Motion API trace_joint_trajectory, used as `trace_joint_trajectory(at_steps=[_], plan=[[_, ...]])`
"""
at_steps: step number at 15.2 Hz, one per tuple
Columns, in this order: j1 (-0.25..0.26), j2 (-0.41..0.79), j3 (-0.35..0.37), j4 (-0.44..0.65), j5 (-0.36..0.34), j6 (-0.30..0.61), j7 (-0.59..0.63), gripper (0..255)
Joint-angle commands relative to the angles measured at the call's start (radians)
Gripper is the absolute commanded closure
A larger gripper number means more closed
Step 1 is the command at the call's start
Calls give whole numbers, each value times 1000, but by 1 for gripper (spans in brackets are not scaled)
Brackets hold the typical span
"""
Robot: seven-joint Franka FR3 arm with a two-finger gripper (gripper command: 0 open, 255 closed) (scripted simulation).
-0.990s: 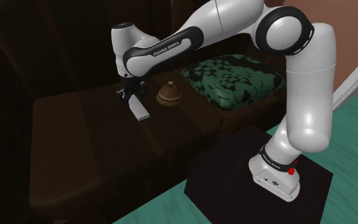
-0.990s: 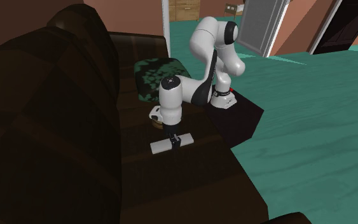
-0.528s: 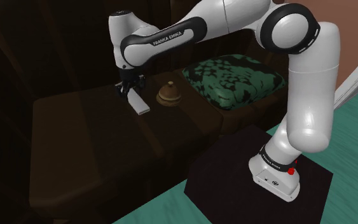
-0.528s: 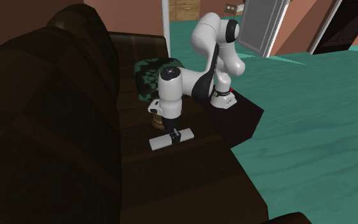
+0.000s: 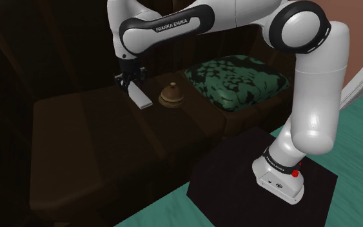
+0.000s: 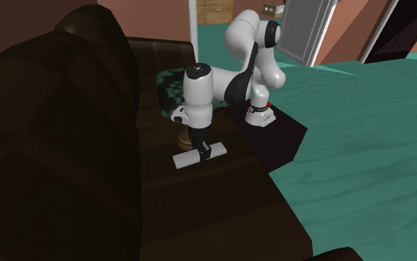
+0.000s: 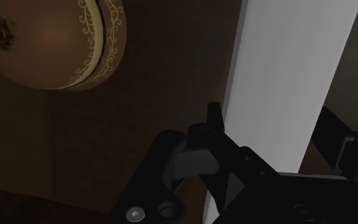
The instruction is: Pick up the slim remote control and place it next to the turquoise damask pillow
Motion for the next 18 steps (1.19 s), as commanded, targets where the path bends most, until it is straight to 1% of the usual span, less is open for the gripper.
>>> trace_joint_trajectory(at_steps=[1,10,18], plan=[[-1,-5,1,21,3,-25,-5,255],[4,-19,5,122,11,-139,-14,255],[15,-14,8,238,12,-249,-20,255]])
